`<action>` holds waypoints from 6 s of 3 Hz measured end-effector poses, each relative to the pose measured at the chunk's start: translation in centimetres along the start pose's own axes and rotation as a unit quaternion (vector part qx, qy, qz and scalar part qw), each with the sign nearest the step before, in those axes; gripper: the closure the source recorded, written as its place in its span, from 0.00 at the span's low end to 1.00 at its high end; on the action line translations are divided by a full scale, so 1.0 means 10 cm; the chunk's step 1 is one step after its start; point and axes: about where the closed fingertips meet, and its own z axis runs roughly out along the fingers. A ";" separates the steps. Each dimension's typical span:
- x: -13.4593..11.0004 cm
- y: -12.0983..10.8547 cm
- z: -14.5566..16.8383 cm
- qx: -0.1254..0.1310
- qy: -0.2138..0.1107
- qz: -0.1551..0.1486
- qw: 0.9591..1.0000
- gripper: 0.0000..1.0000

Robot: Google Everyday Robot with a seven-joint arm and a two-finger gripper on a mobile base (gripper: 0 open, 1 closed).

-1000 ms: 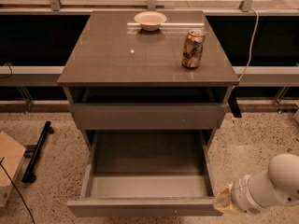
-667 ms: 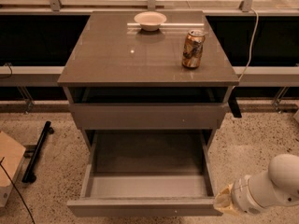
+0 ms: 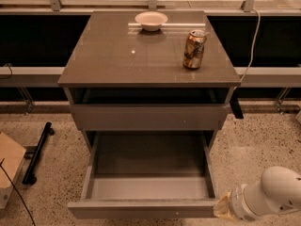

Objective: Close middle drawer

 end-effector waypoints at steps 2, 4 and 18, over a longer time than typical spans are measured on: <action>0.23 -0.24 0.53 0.004 -0.008 0.017 1.000 1.00; 0.35 -0.41 0.84 0.001 -0.028 0.043 0.999 1.00; -1.01 -2.56 1.74 0.156 -0.122 -0.126 0.972 0.02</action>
Offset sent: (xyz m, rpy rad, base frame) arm 0.0365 -0.0109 -0.0926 0.0384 0.0118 -0.0593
